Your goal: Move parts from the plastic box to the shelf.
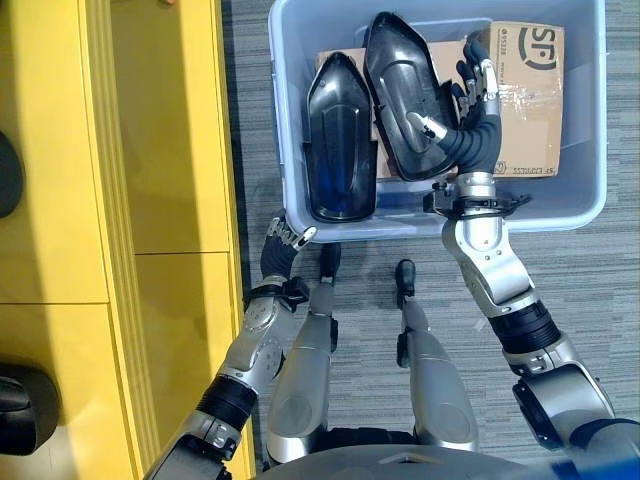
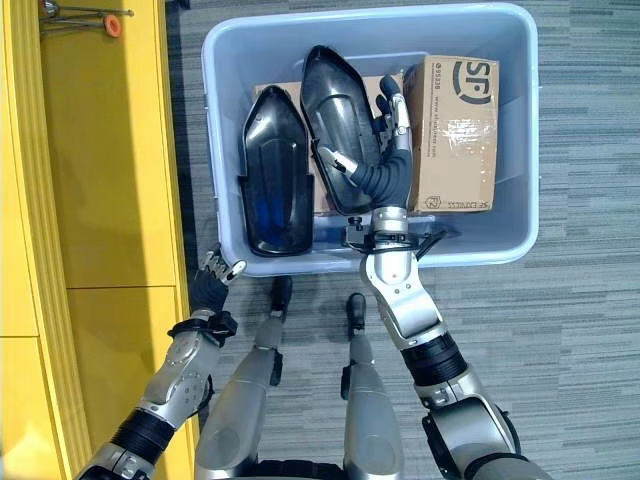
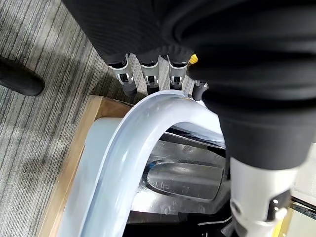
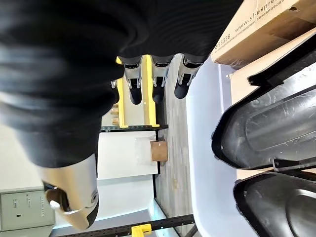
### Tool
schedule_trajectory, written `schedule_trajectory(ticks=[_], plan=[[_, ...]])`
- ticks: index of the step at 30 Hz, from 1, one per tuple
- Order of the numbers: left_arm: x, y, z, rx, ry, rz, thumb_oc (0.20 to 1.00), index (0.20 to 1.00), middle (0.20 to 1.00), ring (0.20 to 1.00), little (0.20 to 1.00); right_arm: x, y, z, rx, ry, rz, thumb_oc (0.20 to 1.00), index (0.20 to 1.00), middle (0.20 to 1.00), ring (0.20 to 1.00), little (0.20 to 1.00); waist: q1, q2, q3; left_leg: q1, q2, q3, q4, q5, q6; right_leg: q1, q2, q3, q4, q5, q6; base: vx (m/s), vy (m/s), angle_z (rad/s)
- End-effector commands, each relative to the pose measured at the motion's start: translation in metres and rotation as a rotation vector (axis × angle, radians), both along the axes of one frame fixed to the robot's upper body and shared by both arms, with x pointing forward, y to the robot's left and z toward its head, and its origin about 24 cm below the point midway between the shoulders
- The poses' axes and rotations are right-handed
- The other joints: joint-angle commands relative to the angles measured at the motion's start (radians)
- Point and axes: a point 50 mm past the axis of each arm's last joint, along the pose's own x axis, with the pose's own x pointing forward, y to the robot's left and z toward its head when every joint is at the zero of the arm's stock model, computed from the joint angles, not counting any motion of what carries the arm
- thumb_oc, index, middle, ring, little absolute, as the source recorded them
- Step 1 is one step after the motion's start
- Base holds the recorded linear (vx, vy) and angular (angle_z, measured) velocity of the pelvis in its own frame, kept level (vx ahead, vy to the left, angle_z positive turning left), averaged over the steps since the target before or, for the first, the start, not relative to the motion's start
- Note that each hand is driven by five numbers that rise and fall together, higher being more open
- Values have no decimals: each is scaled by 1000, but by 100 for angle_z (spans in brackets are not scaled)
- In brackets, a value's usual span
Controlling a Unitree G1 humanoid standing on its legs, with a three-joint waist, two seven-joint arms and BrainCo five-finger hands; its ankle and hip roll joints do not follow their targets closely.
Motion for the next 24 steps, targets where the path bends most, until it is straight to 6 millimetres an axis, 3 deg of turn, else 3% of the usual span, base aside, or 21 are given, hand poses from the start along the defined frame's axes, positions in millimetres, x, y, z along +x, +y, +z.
schedule_trajectory(ticks=[1,16,24], plan=[[-6,10,6,23,-42,36,1000,1000,1000,1000,1000,-6,-8,21,51,-129,-56,1000,1000,1000,1000,1000,3,-48,-45,23,45,2,10,-92,-21,-10,-77,2,30,-52,38,0,0,0],[-7,13,8,31,-68,22,1000,1000,1000,1000,1000,27,-43,43,-83,-116,-354,1000,1000,1000,1000,1000,16,-39,-39,17,41,1,8,-91,-21,-24,-75,4,38,-50,38,0,0,0],[-6,13,8,27,-74,7,1000,1000,1000,1000,1000,49,-52,49,-170,-55,-406,1000,1000,1000,1000,1000,29,-27,-26,9,40,-1,8,-87,-23,-40,-72,2,48,-50,36,0,0,0]])
